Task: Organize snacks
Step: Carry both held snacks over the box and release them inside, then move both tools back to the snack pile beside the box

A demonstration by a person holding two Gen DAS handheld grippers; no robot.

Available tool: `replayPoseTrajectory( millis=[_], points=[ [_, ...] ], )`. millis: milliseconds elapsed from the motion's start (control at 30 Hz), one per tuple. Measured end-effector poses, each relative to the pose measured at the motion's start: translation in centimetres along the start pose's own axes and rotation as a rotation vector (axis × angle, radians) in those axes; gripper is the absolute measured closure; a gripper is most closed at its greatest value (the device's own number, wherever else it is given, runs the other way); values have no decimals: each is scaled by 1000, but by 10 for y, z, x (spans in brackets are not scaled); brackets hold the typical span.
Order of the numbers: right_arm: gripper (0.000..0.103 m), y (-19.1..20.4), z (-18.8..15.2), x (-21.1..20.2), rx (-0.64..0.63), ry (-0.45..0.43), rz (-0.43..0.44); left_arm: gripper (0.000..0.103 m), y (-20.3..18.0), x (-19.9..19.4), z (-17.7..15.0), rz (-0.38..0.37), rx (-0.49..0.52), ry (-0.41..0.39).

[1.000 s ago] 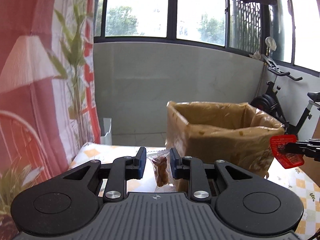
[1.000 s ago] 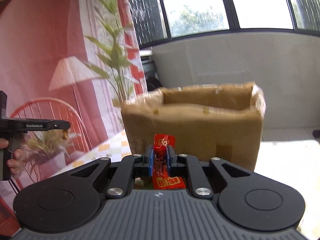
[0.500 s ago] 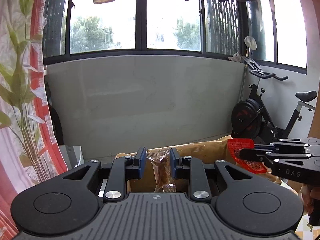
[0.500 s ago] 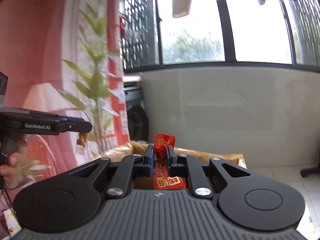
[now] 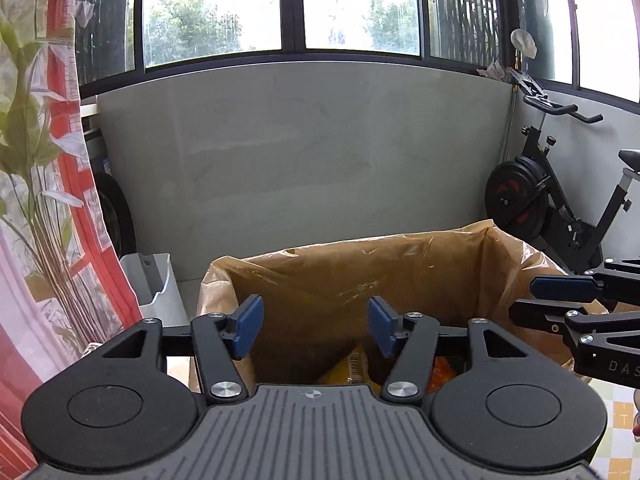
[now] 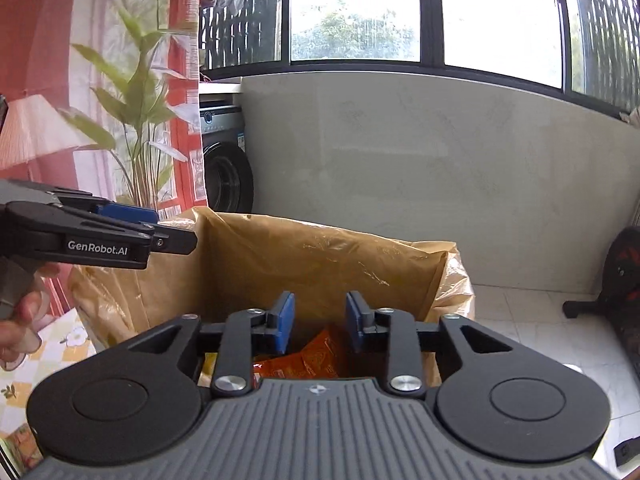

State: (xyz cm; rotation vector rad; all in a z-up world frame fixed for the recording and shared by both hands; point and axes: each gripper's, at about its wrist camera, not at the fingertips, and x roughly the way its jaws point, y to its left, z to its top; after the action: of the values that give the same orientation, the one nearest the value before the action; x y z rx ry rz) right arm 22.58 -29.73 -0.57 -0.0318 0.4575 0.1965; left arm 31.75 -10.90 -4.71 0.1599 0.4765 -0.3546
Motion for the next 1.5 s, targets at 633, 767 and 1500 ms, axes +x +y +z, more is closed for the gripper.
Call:
replayPoseTrajectory(
  millis=[633,767,1500],
  points=[
    [7,49,-22,-63,26,-66,4,8,51,-123,-29,5,-69,-57],
    [3,61,-29,-69,18,-74,-3,7,61,-140,-37,5,-75,-57],
    [1,88,-105,-67,82,73,-10,7,118,-169,-137,113,-272,62]
  ],
)
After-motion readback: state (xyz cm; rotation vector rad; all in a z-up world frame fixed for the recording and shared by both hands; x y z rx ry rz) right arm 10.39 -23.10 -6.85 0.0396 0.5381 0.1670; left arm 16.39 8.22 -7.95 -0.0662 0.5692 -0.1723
